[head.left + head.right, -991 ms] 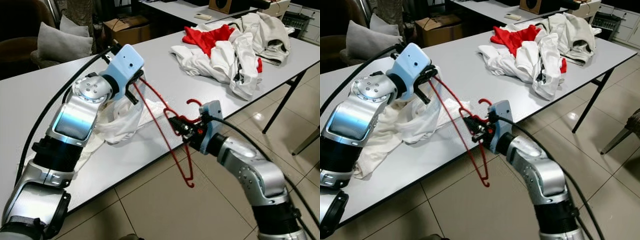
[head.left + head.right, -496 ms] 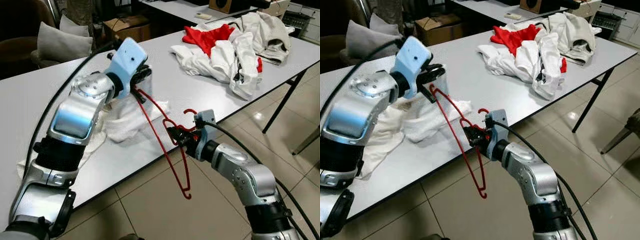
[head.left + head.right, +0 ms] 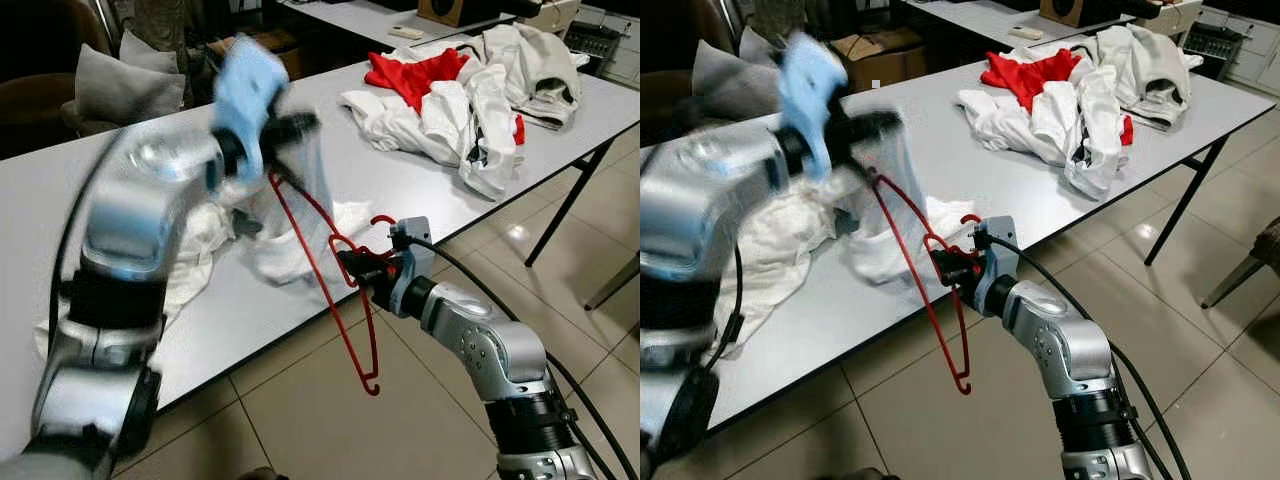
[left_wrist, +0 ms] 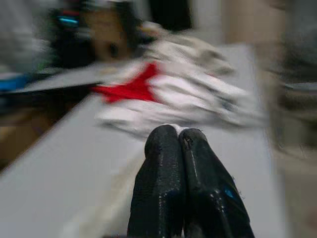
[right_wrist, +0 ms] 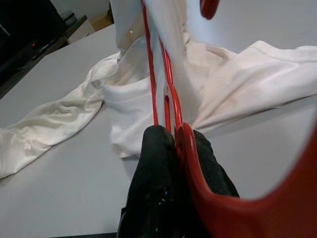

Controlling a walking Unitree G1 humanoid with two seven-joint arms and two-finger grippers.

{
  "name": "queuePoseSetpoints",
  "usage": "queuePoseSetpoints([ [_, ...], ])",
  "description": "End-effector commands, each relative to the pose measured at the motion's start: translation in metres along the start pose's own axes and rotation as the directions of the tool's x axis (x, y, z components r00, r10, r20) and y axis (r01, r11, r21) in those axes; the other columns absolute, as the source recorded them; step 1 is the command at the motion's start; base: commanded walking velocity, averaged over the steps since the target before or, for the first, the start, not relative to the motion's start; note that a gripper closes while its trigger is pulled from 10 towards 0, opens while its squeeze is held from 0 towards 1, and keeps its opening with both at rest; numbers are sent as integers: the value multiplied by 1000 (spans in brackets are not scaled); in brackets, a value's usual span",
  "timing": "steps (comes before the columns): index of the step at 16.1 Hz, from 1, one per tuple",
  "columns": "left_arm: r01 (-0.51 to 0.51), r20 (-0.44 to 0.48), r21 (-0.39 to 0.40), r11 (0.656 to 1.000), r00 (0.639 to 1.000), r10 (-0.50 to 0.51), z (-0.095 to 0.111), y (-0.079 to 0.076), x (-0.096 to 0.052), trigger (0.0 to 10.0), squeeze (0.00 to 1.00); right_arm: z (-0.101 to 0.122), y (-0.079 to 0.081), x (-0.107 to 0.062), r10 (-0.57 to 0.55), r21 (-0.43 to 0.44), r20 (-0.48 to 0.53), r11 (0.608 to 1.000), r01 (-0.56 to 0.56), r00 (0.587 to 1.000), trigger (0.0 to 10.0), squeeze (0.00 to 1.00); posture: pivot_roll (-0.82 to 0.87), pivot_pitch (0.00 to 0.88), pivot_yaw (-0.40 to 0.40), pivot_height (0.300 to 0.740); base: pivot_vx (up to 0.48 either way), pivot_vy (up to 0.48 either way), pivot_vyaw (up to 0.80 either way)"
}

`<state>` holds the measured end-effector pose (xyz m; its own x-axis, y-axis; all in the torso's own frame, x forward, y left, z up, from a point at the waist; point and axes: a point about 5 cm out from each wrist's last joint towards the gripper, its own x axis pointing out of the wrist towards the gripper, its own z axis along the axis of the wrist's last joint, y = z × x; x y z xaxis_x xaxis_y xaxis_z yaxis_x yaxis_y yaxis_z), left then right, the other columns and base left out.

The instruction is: Hang hanger

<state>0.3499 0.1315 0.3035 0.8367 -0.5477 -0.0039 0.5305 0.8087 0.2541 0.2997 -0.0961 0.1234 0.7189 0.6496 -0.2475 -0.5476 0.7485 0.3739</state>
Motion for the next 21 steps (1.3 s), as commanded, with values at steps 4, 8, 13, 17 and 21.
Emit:
queuePoseSetpoints([
  [4, -416, 6, 60, 907, 909, 417, 1, 76, -27, 0, 0, 28, -41, -29, -135, -87, 37, 987, 138, 990, 10000, 0, -152, 0, 57, 740, 0, 0, 0],
  [8, -379, -74, 86, 921, 920, 386, -20, 83, -40, 0, 0, 65, -70, -65, -223, -152, 119, 959, 239, 968, 10000, 0, -156, 0, 49, 740, 0, 0, 0],
  [13, -205, -68, 53, 977, 976, 208, -28, 40, -14, 0, 0, 35, -47, -51, -124, -120, 48, 984, 129, 991, 10000, 0, -166, 0, 60, 740, 0, 0, 0],
  [17, -196, -38, 87, 977, 979, 200, -22, 42, -15, 0, 0, 31, -42, -54, -97, -137, 37, 985, 102, 995, 10000, 0, -170, 0, 67, 740, 0, 0, 0],
  [21, -261, -23, 107, 959, 964, 265, -25, 46, -16, 0, 0, 3, -33, -68, -57, -269, -200, 963, 1, 978, 10000, 0, -173, 0, 64, 740, 0, 0, 0],
])
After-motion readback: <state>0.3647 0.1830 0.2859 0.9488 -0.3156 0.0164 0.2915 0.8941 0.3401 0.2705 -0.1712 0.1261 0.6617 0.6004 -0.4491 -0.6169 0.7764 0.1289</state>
